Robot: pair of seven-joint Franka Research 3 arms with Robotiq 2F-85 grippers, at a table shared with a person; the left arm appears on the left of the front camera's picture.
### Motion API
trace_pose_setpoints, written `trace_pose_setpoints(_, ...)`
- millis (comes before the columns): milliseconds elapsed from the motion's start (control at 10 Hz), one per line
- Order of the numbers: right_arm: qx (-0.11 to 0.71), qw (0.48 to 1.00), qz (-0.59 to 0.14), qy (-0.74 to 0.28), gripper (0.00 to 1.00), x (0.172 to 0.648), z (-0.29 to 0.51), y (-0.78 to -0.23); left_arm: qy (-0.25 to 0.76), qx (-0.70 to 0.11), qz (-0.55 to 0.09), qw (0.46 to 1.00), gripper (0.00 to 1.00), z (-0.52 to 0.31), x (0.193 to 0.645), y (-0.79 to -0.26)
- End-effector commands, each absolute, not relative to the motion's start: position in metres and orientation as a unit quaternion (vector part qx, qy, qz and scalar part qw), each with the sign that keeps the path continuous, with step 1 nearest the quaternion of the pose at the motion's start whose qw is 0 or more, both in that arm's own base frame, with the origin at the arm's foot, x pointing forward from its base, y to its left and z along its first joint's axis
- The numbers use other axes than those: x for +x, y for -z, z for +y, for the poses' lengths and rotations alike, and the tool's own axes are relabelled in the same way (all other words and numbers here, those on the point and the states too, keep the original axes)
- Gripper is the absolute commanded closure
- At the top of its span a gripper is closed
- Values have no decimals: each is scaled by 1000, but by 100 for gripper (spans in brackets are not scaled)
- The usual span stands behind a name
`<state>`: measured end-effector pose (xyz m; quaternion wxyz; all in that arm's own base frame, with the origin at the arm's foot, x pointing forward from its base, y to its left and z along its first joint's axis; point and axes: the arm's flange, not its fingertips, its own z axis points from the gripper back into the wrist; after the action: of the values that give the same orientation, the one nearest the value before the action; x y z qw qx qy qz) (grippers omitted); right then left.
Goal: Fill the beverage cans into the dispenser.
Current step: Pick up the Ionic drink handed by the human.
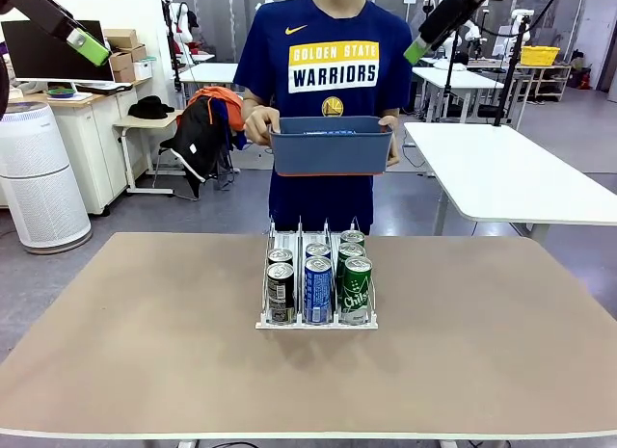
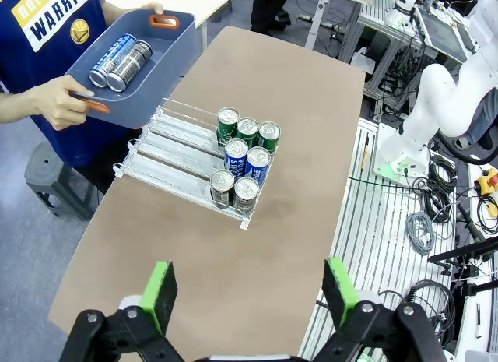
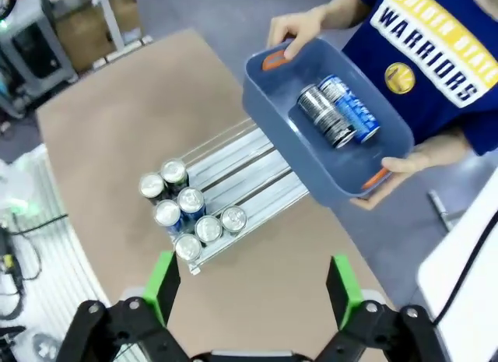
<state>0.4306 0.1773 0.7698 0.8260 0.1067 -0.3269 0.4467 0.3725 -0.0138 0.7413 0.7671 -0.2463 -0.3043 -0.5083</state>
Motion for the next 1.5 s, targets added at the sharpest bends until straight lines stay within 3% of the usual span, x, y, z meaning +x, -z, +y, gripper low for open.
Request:
trace_pose_setpoints(0,121,848,-317,-407,0,430,189,-763,508,-247,-305,767,0,-13,372,-741)
trace_pose_setpoints(100,107,826,-327,-447,0,431,177,-770,508,-247,-305,767,0,-13,372,-741)
trace_pose_setpoints(1400,146,830,-325,-428,0,418,122,-805,508,-247,-305,767,0,-13,372,-741)
